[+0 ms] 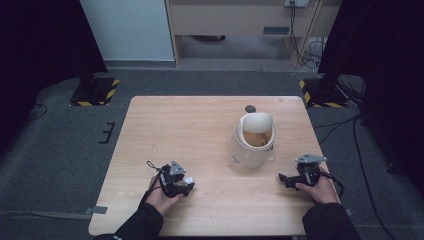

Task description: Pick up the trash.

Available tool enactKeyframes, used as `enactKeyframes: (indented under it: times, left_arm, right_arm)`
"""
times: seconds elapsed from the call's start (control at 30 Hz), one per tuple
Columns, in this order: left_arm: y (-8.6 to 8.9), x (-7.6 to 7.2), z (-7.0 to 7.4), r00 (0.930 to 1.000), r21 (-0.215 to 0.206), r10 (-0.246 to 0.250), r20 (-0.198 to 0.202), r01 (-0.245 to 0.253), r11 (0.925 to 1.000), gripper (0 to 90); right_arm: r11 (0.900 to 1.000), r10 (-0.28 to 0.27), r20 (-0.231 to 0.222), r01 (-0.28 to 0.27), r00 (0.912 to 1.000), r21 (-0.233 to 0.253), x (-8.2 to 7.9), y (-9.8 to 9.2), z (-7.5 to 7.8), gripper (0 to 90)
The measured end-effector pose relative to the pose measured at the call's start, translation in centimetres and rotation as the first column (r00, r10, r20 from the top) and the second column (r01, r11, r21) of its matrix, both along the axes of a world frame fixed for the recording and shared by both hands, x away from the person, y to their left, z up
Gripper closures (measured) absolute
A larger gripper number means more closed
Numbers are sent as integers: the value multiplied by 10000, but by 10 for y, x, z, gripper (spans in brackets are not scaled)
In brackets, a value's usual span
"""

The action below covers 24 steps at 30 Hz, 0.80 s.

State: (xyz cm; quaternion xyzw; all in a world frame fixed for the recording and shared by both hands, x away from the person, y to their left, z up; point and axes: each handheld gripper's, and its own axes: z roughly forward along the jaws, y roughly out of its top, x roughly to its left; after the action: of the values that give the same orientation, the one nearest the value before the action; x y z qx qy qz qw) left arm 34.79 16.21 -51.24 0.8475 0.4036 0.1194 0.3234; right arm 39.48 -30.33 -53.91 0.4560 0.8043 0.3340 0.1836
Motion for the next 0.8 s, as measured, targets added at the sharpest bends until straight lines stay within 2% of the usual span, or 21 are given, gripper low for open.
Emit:
enactKeyframes:
  times: [0.07, 0.37, 0.57, 0.8]
  left_arm:
    - [-1, 1, -2, 9999, 117, -47, -136, 48, 9999, 509]
    - [-3, 1, 0, 9999, 220, -109, -106, 111, 9997, 622]
    - [-4, 0, 3, 9999, 258, -165, -14, 166, 9995, 657]
    - [-3, -1, 9, 9996, -101, -123, 240, 126, 9999, 662]
  right_arm:
    - [10000, 0, -3, 0, 10000, 1, 0, 0, 0, 6]
    - [10000, 26, 14, -26, 10000, -4, 0, 0, 0, 6]
    - [10000, 40, 21, -40, 10000, -8, 0, 0, 0, 6]
    - [10000, 46, 23, -46, 10000, -9, 0, 0, 0, 6]
